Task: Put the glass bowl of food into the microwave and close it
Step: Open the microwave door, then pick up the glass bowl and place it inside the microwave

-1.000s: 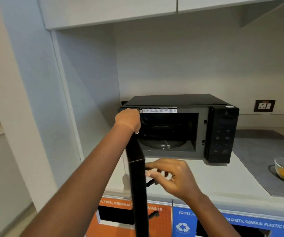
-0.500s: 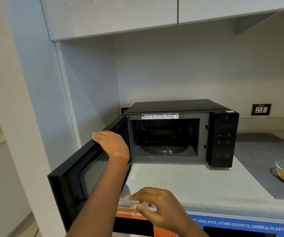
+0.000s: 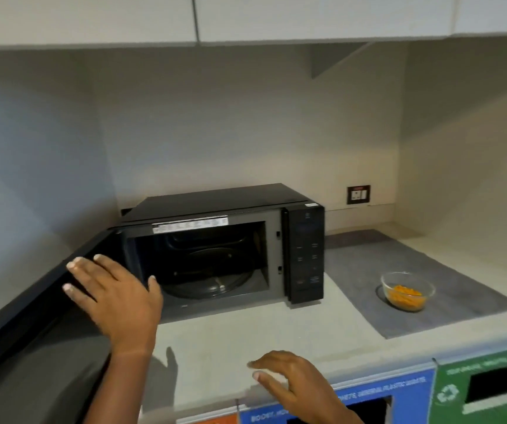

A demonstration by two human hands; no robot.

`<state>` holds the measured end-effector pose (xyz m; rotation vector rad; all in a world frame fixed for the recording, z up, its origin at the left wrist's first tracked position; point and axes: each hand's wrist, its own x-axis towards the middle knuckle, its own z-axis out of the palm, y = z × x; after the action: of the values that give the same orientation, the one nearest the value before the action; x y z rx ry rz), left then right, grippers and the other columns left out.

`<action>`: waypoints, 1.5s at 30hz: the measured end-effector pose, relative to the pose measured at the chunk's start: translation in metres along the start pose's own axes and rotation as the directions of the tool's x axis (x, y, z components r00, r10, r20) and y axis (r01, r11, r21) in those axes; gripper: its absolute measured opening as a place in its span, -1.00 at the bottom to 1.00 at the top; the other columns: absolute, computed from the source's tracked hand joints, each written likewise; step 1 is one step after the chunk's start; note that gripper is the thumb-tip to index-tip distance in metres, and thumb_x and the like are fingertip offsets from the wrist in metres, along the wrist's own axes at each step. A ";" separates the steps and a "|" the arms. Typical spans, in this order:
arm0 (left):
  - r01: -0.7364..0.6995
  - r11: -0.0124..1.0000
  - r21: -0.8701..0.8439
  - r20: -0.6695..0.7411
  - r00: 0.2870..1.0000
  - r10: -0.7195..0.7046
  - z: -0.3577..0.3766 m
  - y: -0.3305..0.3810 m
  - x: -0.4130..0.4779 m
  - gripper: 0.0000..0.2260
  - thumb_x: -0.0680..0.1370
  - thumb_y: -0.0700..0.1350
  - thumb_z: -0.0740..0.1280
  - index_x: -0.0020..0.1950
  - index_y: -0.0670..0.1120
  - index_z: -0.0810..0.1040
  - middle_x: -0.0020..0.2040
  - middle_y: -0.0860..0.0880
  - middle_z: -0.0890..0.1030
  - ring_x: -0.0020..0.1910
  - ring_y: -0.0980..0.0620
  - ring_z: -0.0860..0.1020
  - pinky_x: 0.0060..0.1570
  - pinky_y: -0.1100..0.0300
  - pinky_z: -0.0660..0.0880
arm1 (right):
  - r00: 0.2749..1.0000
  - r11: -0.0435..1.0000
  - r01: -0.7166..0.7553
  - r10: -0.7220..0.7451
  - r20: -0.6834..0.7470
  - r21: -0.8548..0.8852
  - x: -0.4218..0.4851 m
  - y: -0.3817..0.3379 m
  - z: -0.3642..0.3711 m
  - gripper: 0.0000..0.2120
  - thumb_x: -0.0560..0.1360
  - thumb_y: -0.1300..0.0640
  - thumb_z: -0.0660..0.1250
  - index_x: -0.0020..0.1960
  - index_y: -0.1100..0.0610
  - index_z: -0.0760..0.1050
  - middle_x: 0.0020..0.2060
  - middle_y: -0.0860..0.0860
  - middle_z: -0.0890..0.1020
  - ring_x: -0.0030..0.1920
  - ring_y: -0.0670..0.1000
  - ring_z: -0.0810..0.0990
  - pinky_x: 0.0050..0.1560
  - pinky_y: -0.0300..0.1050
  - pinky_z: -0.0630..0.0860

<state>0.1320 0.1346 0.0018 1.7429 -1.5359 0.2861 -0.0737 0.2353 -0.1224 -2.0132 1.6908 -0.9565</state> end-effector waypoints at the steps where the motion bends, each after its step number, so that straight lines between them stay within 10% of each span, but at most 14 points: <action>1: -0.054 0.997 -0.057 -0.013 0.999 0.053 0.012 0.012 -0.007 -0.29 0.47 -0.11 0.39 0.43 -0.46 0.14 0.43 -0.51 0.15 0.47 -0.42 0.06 0.41 -0.32 0.01 | 0.998 0.999 -0.032 0.031 -0.045 -0.009 0.001 0.013 -0.009 -0.69 0.55 -0.14 0.16 0.23 -0.14 0.50 0.19 -0.16 0.60 0.18 -0.22 0.50 0.25 -0.32 0.40; 5: -0.204 0.900 -0.384 0.092 0.962 0.257 0.075 0.087 -0.052 -0.41 0.56 -0.04 0.21 0.48 -0.32 0.15 0.51 -0.33 0.15 0.52 -0.26 0.05 0.49 -0.15 0.02 | 0.954 0.988 -0.157 0.148 -0.262 -0.014 0.006 0.078 -0.056 -0.75 0.59 0.04 0.18 0.22 -0.02 0.52 0.17 -0.09 0.59 0.18 -0.12 0.51 0.19 -0.35 0.37; 11: 0.051 0.604 -0.796 0.362 0.839 0.406 0.157 0.204 -0.139 -0.47 0.61 -0.07 0.18 0.54 -0.09 0.06 0.57 -0.06 0.04 0.55 0.03 -0.02 0.53 0.07 0.07 | 0.771 0.943 -0.304 0.328 -0.546 0.138 0.009 0.158 -0.125 -0.79 0.57 0.20 0.22 0.16 0.20 0.52 0.08 0.12 0.61 0.12 0.04 0.55 0.05 -0.31 0.37; 20: 0.511 0.541 -0.668 0.743 0.497 0.449 0.258 0.299 -0.188 -0.51 0.63 -0.02 0.12 0.52 -0.16 0.13 0.53 -0.13 0.21 0.50 -0.08 0.21 0.50 0.02 0.16 | 0.385 0.834 -0.415 0.522 -0.761 0.363 -0.003 0.259 -0.194 -0.70 0.59 0.22 0.19 0.28 0.33 0.40 0.23 0.29 0.49 0.26 0.25 0.46 0.27 0.04 0.39; 31: 0.769 0.448 -0.456 0.824 0.175 0.540 0.313 0.363 -0.210 -0.42 0.58 0.24 -0.05 0.43 -0.07 0.36 0.41 -0.17 0.44 0.41 -0.14 0.36 0.46 -0.08 0.24 | 0.302 0.650 -0.190 0.752 -0.586 0.736 0.017 0.313 -0.182 -0.63 0.64 0.14 0.01 0.30 0.35 0.36 0.21 0.32 0.52 0.25 0.29 0.48 0.31 0.15 0.40; 36: 0.795 0.412 -0.444 0.816 0.168 0.554 0.322 0.371 -0.216 -0.50 0.63 0.15 -0.06 0.46 -0.08 0.31 0.43 -0.14 0.41 0.42 -0.07 0.35 0.47 -0.04 0.24 | 0.292 0.564 -0.021 0.793 -0.534 0.826 0.024 0.320 -0.178 -0.66 0.64 0.17 0.00 0.36 0.25 0.27 0.23 0.33 0.47 0.25 0.27 0.46 0.29 0.20 0.40; 45: 0.730 0.363 -0.578 0.792 0.396 0.465 0.292 0.309 -0.219 -0.62 0.66 0.01 0.00 0.46 -0.01 0.29 0.41 -0.08 0.43 0.38 -0.04 0.40 0.44 -0.03 0.29 | 0.347 0.553 0.021 0.777 -0.525 0.833 0.025 0.282 -0.132 -0.65 0.64 0.16 -0.03 0.41 0.14 0.24 0.26 0.26 0.46 0.26 0.23 0.46 0.27 0.16 0.43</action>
<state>-0.2977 0.1117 -0.2080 0.8910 -1.5260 -1.7851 -0.3673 0.1666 -0.2030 -0.3264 1.6018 -2.2280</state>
